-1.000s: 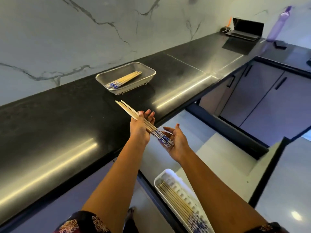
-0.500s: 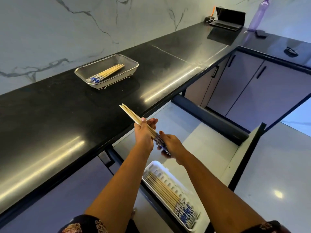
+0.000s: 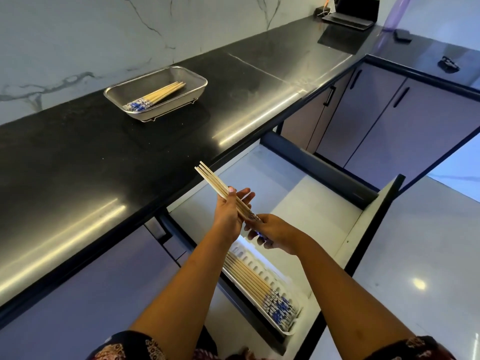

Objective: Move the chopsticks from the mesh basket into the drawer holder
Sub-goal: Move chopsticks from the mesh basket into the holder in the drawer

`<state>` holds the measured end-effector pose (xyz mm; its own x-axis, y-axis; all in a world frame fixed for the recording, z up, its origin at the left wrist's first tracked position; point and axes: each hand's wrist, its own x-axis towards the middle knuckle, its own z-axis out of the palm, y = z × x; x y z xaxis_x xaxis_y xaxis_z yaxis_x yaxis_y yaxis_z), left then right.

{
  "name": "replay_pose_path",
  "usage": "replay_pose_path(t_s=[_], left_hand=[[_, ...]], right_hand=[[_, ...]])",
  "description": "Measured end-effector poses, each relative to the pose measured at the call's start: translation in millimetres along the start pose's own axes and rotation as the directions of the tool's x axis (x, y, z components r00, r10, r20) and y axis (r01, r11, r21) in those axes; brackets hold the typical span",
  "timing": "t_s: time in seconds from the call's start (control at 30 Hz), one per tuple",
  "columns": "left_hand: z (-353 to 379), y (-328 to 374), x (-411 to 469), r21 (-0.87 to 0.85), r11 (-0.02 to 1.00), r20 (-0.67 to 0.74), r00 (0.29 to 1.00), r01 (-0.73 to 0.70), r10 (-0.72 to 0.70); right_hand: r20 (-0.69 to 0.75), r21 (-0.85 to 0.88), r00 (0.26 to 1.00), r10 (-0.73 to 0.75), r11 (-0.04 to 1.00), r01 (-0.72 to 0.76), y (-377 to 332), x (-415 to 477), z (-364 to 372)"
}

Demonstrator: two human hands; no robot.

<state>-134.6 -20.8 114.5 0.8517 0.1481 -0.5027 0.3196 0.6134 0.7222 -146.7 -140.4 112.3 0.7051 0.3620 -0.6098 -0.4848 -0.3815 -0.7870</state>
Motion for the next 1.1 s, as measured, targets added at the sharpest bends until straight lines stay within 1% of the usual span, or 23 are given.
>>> replay_pose_path(t_s=[0.03, 0.1, 0.17, 0.23, 0.3, 0.4, 0.5, 0.57, 0.63, 0.7, 0.77, 0.83, 0.9, 0.97, 1.03, 1.07, 1.1], left_hand=[[-2, -5, -2, 0.027, 1.000, -0.009, 1.000, 0.006, -0.006], [-5, -17, -6, 0.086, 0.996, -0.055, 0.998, 0.021, -0.017], [-10, -29, -7, 0.126, 0.992, -0.077, 0.997, 0.028, -0.019], [-17, -40, -7, 0.174, 0.984, -0.055, 0.998, 0.040, -0.031], [-25, -51, -9, 0.220, 0.972, -0.025, 0.997, 0.078, -0.074], [-35, -67, -17, 0.197, 0.966, -0.036, 0.986, 0.169, -0.166], [-42, -78, -19, 0.163, 0.964, -0.054, 0.977, 0.210, -0.204], [-46, -82, -16, 0.204, 0.959, -0.056, 0.981, 0.195, -0.188], [-49, -78, -10, 0.294, 0.942, -0.073, 0.986, 0.163, -0.148], [-57, -74, -5, 0.429, 0.894, -0.120, 0.989, 0.128, -0.084], [-64, -63, -3, 0.537, 0.840, -0.165, 0.986, 0.081, 0.010], [-74, -52, -2, 0.675, 0.737, -0.191, 0.968, 0.008, 0.165], [-84, -44, -2, 0.820, 0.571, -0.132, 0.955, -0.045, 0.265], [-95, -42, 0, 0.921, 0.383, -0.027, 0.968, -0.073, 0.250], [-103, -43, 0, 0.975, 0.205, 0.047, 0.984, -0.082, 0.170], [-104, -43, -2, 0.987, 0.131, 0.071, 0.989, -0.088, 0.133], [-105, -44, -4, 0.992, 0.093, 0.078, 0.991, -0.089, 0.113]], right_hand=[[0.031, -0.071, 1.000, 0.007, 0.997, -0.004, 0, -1, 1], [0.067, -0.159, 0.998, -0.002, 0.987, 0.013, 0, -2, 5], [0.054, -0.215, 0.998, -0.021, 0.976, 0.033, 2, -1, 9], [0.009, -0.276, 0.998, -0.057, 0.959, 0.057, 8, 1, 11], [-0.019, -0.321, 0.999, -0.050, 0.946, 0.041, 16, 4, 11], [0.023, -0.318, 1.000, 0.010, 0.948, -0.002, 31, 7, 16], [-0.011, -0.406, 1.000, -0.024, 0.914, 0.018, 40, 8, 21], [-0.031, -0.462, 0.999, -0.031, 0.887, 0.013, 45, 9, 21], [-0.056, -0.576, 0.998, -0.022, 0.817, -0.014, 45, 9, 19], [-0.099, -0.671, 0.995, -0.007, 0.739, -0.061, 52, 10, 16], [-0.139, -0.745, 0.990, 0.003, 0.659, -0.106, 61, 9, 16], [-0.172, -0.782, 0.985, 0.022, 0.604, -0.150, 70, 6, 18], [-0.193, -0.816, 0.981, 0.034, 0.549, -0.180, 78, 4, 23], [-0.197, -0.854, 0.980, 0.039, 0.484, -0.191, 87, 3, 30], [-0.203, -0.881, 0.979, 0.033, 0.429, -0.198, 96, 2, 40], [-0.208, -0.889, 0.978, 0.025, 0.411, -0.200, 100, 1, 43], [-0.220, -0.894, 0.975, 0.022, 0.396, -0.210, 104, 1, 47]])
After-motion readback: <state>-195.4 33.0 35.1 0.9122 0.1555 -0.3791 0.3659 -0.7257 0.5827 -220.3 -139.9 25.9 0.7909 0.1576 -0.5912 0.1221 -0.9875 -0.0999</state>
